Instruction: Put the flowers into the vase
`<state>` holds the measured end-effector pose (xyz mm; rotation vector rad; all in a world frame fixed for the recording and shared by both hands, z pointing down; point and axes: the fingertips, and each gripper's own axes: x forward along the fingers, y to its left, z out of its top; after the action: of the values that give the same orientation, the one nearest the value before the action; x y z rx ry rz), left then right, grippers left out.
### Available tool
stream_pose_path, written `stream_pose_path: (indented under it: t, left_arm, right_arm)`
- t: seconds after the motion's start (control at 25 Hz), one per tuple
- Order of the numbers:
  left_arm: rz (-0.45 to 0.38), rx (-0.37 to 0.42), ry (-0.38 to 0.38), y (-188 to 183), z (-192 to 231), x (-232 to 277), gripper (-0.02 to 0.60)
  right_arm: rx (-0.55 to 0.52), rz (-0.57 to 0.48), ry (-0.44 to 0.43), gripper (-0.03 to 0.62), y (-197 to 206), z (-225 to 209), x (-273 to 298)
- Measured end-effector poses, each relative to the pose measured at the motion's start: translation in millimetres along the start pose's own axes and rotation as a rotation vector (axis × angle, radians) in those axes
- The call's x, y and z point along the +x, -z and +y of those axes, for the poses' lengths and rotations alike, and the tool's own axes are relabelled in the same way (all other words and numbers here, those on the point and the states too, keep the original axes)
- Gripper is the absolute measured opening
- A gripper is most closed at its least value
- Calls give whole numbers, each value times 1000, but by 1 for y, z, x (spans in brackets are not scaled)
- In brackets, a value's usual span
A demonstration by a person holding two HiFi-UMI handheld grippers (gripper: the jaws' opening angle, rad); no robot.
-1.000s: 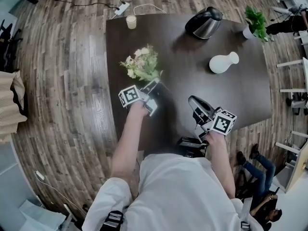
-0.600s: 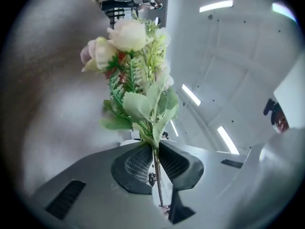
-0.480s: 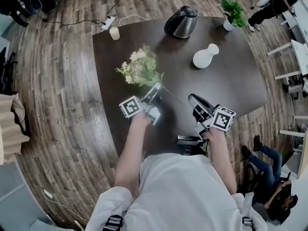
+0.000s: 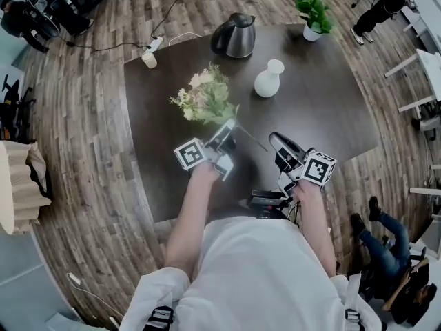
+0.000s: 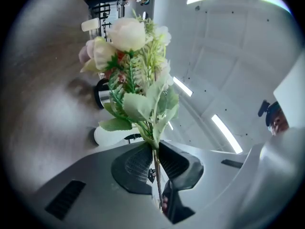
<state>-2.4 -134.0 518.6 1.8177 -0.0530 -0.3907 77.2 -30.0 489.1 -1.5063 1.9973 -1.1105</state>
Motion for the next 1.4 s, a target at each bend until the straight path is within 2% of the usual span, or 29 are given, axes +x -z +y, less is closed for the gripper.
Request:
stream_pose_path:
  t: [0.16,0.4,0.64,0.84,1.16,1.4]
  left_arm:
    - [10,19,-10,4,-4,-2,41]
    - [20,106,-27,96,-33,73,41]
    - [11,124,-64,125,-39,92,41]
    - [2,142,-54,109,-40,90,41]
    - [-25,152,18,55,-35,120,41]
    - [-38,165,42,5,-27,137,41]
  right_arm:
    - [12,-29,6,28,-2,-2,-4]
    - [8,-49,-58,28,-57,-43,-102]
    - [33,-44,-90,28,-72,-66,-123]
    - [24,-40,-110,28,-73,-65,-105]
    - [25,13,20,29,-82,-97,-75]
    - [0,39,64,29,-101,-107,-36]
